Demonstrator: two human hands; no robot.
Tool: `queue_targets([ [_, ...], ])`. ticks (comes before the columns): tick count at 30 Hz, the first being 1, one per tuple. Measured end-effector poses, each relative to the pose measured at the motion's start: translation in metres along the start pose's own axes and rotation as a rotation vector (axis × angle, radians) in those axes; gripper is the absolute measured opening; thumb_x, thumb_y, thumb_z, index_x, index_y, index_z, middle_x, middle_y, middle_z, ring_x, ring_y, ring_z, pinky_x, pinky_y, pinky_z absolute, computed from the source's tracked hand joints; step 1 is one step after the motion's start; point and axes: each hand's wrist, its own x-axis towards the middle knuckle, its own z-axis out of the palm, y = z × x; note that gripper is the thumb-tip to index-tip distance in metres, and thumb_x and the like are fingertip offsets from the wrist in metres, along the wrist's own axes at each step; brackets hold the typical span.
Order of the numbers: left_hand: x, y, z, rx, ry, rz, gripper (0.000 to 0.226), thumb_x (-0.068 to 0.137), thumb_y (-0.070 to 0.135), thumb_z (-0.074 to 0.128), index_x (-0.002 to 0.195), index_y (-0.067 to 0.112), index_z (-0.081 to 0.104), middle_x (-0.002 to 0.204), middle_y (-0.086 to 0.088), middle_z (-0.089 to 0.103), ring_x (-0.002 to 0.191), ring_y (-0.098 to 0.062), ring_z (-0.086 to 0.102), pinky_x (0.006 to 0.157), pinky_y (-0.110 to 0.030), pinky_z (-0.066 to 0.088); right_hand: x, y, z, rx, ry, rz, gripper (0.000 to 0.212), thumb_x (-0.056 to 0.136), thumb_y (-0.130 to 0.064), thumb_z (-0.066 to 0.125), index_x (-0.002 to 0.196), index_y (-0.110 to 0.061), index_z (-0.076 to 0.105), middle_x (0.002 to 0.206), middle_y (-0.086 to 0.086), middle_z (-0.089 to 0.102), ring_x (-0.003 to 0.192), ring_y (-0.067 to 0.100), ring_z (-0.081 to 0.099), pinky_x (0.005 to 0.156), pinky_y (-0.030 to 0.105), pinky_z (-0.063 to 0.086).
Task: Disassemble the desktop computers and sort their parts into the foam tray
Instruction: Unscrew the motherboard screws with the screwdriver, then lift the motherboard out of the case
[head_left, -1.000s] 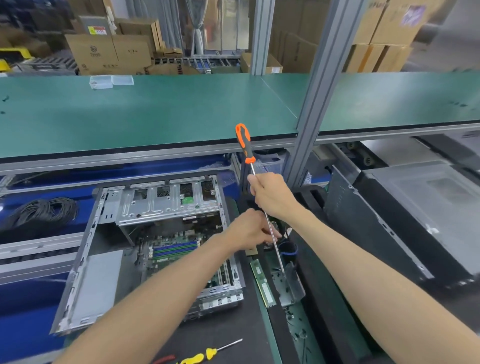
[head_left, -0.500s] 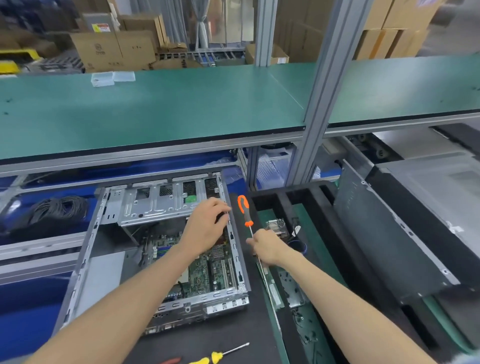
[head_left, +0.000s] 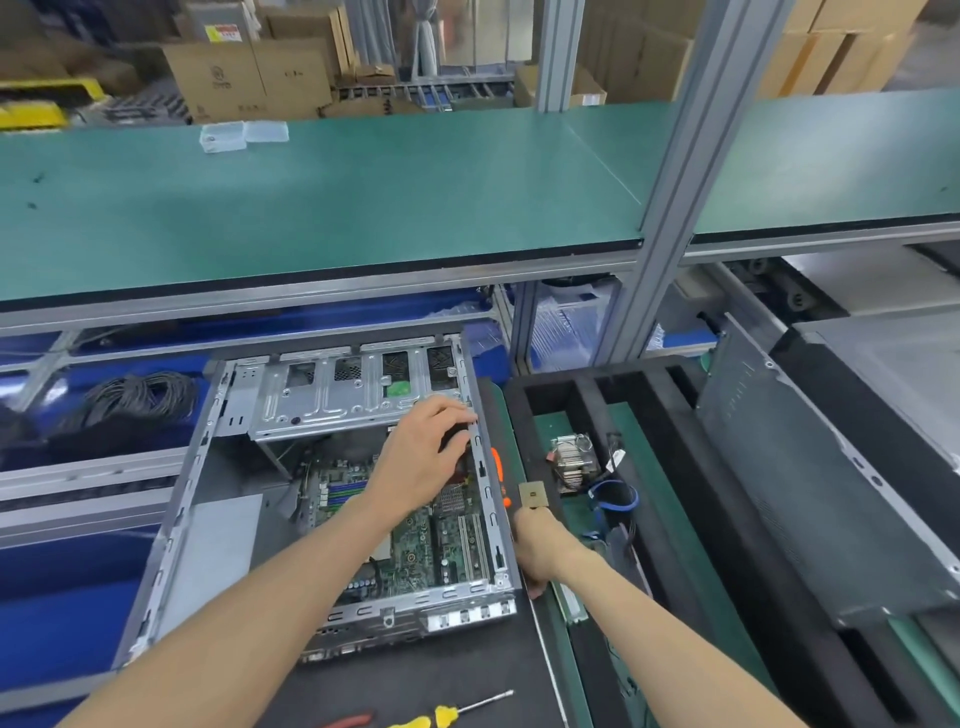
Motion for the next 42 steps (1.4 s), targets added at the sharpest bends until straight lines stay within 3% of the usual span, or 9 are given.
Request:
queue_targets([
  [2,-0.001,-0.001,0.000,-0.008,-0.015,-0.004,0.023,0.100,0.021,0.058,0.119,0.020,0.070,0.118,0.013,0.059,0.110,-0.002,0.053,0.096,-0.023,0.041,-0.001,-0.001,0.000,-0.041,-0.009,-0.006,0.030,0.089,0.001,0.059,0.068,-0.012,0.043,0.095,0.023,0.065,0.079,0.036,0.073,0.033,0.020,0.039],
  [4,-0.002,-0.003,-0.001,-0.005,-0.034,-0.003,0.025,0.100,0.021,0.058,0.122,0.021,0.069,0.119,0.015,0.058,0.110,-0.002,0.053,0.095,-0.024,0.043,-0.001,0.000,-0.001,-0.029,-0.004,-0.010,0.026,0.095,-0.007,0.056,0.071,-0.010,0.046,0.089,0.022,0.062,0.067,0.032,0.073,0.035,0.025,0.045],
  [8,-0.004,-0.005,-0.006,-0.009,-0.059,-0.002,0.026,0.099,0.022,0.059,0.123,0.024,0.067,0.122,0.018,0.057,0.112,-0.002,0.054,0.097,-0.026,0.045,-0.004,0.000,-0.007,0.048,0.029,-0.020,0.027,0.100,-0.022,0.058,0.087,0.002,0.060,0.092,0.024,0.069,0.063,0.034,0.073,0.058,0.043,0.061],
  [15,-0.008,-0.017,-0.033,0.056,-0.121,-0.038,0.021,0.099,0.023,0.060,0.117,0.024,0.069,0.108,0.017,0.058,0.091,0.005,0.057,0.086,-0.025,0.049,-0.010,-0.002,-0.034,0.119,0.214,-0.108,0.019,0.100,-0.020,0.061,0.091,-0.003,0.062,0.101,0.019,0.064,0.066,0.025,0.069,0.049,0.025,0.053],
  [19,-0.009,-0.029,-0.053,0.114,-0.178,-0.074,0.016,0.099,0.027,0.061,0.111,0.024,0.070,0.104,0.015,0.059,0.089,0.004,0.056,0.085,-0.023,0.047,-0.013,-0.020,-0.056,0.096,0.475,-0.207,0.018,0.099,-0.020,0.056,0.085,-0.015,0.066,0.079,0.000,0.068,0.079,0.016,0.063,0.071,0.032,0.050],
  [27,-0.016,-0.041,-0.075,0.165,-0.212,-0.079,0.008,0.096,0.027,0.066,0.097,0.022,0.072,0.095,0.012,0.060,0.086,-0.006,0.061,0.083,-0.032,0.053,-0.025,-0.075,-0.073,0.136,0.752,-0.452,0.011,0.096,-0.027,0.058,0.086,-0.023,0.057,0.053,-0.009,0.054,0.054,0.012,0.054,0.055,0.032,0.049],
  [33,-0.021,-0.048,-0.081,0.205,-0.339,-0.020,0.009,0.094,0.031,0.068,0.089,0.024,0.070,0.091,0.013,0.057,0.081,-0.005,0.055,0.079,-0.031,0.050,-0.020,-0.115,-0.055,-0.055,0.501,-0.604,0.008,0.095,-0.024,0.061,0.094,-0.016,0.065,0.077,0.000,0.068,0.077,0.022,0.061,0.072,0.041,0.055],
  [40,-0.041,-0.060,-0.067,0.411,-0.856,-0.178,0.023,0.087,0.031,0.062,0.075,0.012,0.066,0.071,-0.007,0.067,0.063,-0.024,0.058,0.068,-0.043,0.058,0.000,-0.144,-0.016,-0.255,0.001,-0.477,0.014,0.090,-0.013,0.064,0.096,-0.007,0.075,0.099,0.016,0.070,0.101,0.035,0.061,0.089,0.046,0.055],
  [42,-0.049,-0.064,-0.061,0.416,-0.941,-0.208,0.017,0.085,0.028,0.066,0.074,0.016,0.066,0.067,-0.002,0.063,0.063,-0.021,0.055,0.067,-0.040,0.056,0.004,-0.146,-0.008,-0.246,-0.118,-0.443,0.014,0.088,-0.010,0.069,0.098,-0.006,0.077,0.100,0.015,0.073,0.098,0.032,0.064,0.090,0.046,0.056],
])
